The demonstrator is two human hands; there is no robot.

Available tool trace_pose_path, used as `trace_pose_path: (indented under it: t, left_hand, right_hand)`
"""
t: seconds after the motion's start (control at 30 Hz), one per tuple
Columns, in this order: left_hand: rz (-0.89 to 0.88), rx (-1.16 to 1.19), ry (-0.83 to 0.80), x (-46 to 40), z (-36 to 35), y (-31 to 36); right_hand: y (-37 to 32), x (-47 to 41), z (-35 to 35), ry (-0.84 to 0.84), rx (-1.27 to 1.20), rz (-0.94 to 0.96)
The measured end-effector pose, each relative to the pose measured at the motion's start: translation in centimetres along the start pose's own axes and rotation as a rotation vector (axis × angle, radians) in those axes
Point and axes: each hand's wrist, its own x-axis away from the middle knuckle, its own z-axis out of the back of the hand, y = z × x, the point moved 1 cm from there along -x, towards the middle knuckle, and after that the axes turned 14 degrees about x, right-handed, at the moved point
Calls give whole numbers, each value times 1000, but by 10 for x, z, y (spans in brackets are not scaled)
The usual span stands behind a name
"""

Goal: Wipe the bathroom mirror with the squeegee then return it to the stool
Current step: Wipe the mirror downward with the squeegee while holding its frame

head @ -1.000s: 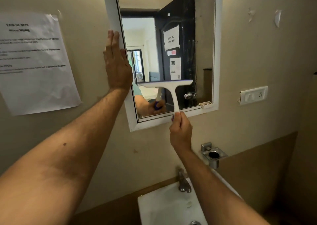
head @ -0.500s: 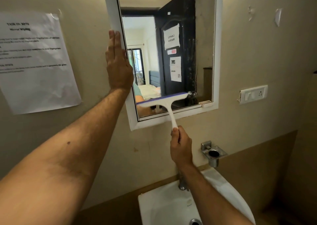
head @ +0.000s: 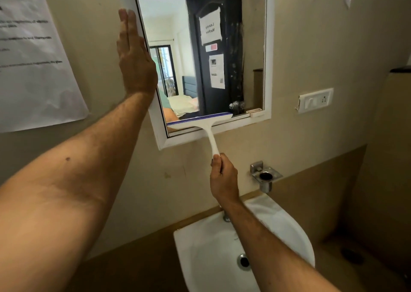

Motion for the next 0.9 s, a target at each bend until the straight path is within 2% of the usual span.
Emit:
trace_pose_path:
  t: [0.3,0.53,0.73,0.9]
  left_hand:
    - [14,-6,-34,11,-1,2]
    - [23,-55,-62,9,2,3]
    - [56,-46,-59,4,7,5]
    - [15,-20,-65,-20,3,9]
  right_hand:
    - [-28,-19,1,20,-66,-1]
    - [-11,-5,-3,5,-67,-18]
    - [-79,-73,13,99,-159,34]
    - [-107,-104,17,90,-154,73]
